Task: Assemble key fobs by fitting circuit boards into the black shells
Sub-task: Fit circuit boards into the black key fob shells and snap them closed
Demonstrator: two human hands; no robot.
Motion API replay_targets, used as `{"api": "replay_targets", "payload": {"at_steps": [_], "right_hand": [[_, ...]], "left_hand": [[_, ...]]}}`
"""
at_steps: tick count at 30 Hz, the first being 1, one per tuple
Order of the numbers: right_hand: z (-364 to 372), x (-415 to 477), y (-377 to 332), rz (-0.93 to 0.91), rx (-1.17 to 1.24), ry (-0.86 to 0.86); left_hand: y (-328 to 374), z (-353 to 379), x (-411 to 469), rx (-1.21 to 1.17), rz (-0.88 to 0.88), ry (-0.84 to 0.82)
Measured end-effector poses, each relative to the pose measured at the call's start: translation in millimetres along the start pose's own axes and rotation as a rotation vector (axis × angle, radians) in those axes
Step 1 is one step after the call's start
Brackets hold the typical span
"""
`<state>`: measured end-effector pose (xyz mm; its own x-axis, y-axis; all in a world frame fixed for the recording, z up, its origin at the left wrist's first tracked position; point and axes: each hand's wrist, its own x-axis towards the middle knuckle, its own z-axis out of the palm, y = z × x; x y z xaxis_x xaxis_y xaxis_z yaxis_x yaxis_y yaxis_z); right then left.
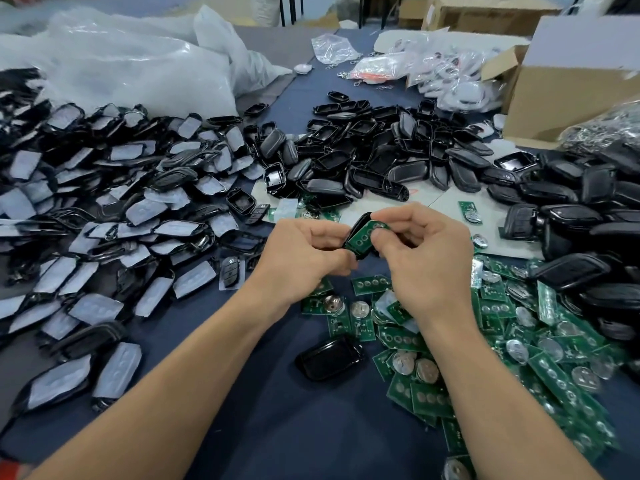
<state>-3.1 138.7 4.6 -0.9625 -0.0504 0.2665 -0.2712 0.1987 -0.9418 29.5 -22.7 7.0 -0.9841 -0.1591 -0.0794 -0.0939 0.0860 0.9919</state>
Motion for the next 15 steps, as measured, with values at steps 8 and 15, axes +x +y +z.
{"api": "replay_targets", "payload": {"at_steps": [8,15], "right_hand": [[-7.7,7.2,0.0,0.053,0.06,-0.005],[-7.4,8.9,-1.7,0.087,0.039,-0.028]], "left_hand": [[1.9,4.7,2.3,-0.023,0.041,-0.042],[0.5,2.8,5.6,-0.036,0.044,-0.045]]}}
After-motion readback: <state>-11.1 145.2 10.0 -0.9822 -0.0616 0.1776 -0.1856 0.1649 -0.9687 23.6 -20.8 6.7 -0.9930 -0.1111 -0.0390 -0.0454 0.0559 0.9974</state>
